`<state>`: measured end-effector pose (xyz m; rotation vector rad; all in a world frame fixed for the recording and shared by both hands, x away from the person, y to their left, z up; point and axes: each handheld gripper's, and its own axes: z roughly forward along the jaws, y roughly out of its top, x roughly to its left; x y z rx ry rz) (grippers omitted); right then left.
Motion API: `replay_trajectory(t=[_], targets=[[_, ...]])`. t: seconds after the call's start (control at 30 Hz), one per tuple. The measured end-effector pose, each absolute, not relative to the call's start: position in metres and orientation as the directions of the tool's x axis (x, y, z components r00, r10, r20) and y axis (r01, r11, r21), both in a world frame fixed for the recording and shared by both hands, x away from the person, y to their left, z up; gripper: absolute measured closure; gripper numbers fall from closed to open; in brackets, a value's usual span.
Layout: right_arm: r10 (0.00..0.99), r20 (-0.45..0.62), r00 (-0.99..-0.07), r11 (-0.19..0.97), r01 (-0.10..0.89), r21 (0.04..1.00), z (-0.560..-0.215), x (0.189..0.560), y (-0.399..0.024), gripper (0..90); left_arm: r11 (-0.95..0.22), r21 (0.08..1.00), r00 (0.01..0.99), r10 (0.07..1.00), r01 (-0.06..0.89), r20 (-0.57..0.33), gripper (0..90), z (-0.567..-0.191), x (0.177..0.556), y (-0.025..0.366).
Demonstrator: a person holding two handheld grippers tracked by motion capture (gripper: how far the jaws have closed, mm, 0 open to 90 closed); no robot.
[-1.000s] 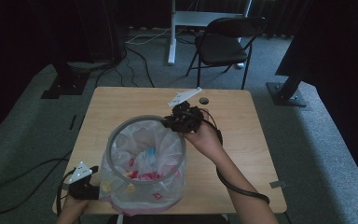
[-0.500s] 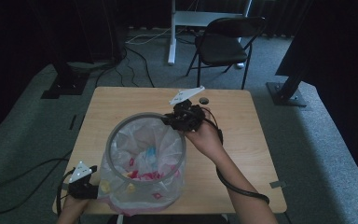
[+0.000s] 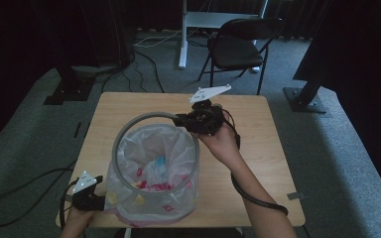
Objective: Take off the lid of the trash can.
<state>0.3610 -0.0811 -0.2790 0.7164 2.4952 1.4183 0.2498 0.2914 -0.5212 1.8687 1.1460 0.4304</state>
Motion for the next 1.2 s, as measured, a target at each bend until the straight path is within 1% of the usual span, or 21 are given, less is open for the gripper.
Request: replay_trajectory(t=[0.1,0.17,0.5,0.83,1.2], targets=[[0.470,0.137,-0.872,0.377,0.339,0.862,-0.275,0.361,-0.086,82.6,-0.187,0.817,0.514,0.844,0.545,-0.150,0.0,-0.521,0.250,0.292],[0.461,0.159,-0.873,0.354,0.345,0.869,-0.273,0.361,-0.089,82.7,-0.188,0.816,0.515,0.844,0.547,-0.151,0.0,-0.521,0.250,0.292],[0.460,0.188,-0.868,0.290,0.347,0.892,-0.261,0.357,-0.108,83.1,-0.190,0.816,0.518,0.842,0.546,-0.151,0.0,-0.522,0.250,0.291],[0.504,0.190,-0.842,0.241,0.349,0.906,-0.254,0.353,-0.139,83.1,-0.187,0.817,0.517,0.842,0.545,-0.152,0.0,-0.522,0.250,0.291],[0.561,0.208,-0.801,0.195,0.372,0.908,-0.257,0.350,-0.184,83.1,-0.189,0.817,0.516,0.844,0.545,-0.148,0.0,-0.522,0.250,0.290]])
